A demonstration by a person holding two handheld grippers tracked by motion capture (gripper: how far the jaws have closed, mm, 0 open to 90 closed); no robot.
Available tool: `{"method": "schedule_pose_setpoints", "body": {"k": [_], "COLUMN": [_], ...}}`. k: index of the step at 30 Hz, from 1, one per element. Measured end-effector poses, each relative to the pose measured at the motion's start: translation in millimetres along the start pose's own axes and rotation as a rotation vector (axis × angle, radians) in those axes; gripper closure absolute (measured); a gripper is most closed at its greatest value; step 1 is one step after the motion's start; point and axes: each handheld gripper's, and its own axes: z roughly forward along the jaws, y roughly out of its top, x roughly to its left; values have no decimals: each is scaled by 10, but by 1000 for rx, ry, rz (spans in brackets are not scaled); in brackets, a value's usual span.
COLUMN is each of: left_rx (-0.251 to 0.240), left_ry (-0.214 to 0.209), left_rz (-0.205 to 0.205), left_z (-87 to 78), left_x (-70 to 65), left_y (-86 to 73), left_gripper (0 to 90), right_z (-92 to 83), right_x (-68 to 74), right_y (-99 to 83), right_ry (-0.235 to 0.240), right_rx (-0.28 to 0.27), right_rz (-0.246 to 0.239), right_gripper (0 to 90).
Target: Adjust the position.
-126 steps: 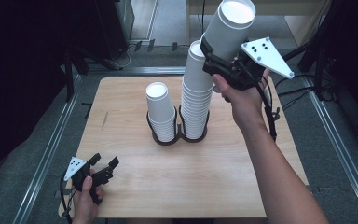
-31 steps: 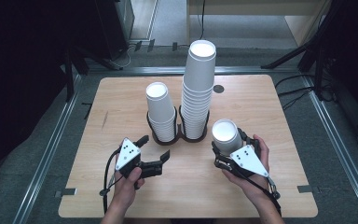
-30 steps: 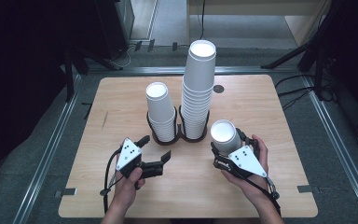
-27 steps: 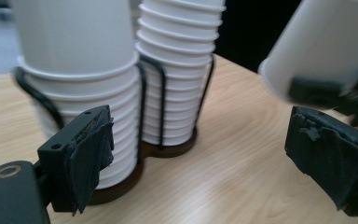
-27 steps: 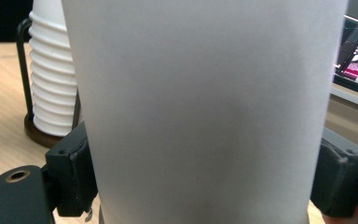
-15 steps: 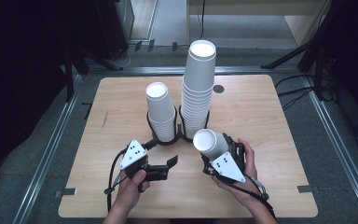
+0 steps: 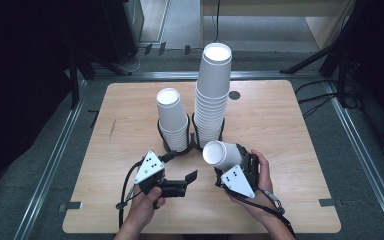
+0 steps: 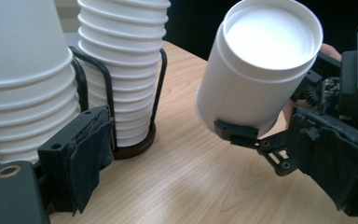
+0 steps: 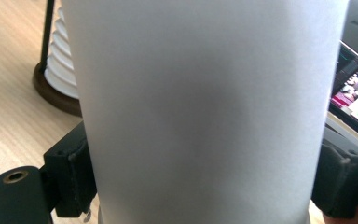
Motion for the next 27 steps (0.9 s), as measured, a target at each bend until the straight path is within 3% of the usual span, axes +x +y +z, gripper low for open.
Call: {"method": "schedule_pose_setpoints", "body": {"k": [12,21,24,27], "left_rx": [31,41,42,45], "left_ry": [-39,-57,-58,-60], "left_rz": [48,56,59,67], "left_z": [61,79,80,83], "left_x": [-148,-191,-198,-217], "left_y": [12,12,12,18], "left_gripper": [79,79,79,80], "right_z": [-17,-28,-32,-41], "right_x": [99,178,207,233], "right_y": [34,38,49,56], "right_ry": [11,24,30,29], "right_rx": [-37,-72,-84,-94], "right_rz": [-98,-233,-249,-295], "right_gripper": [134,135,135,136]}}
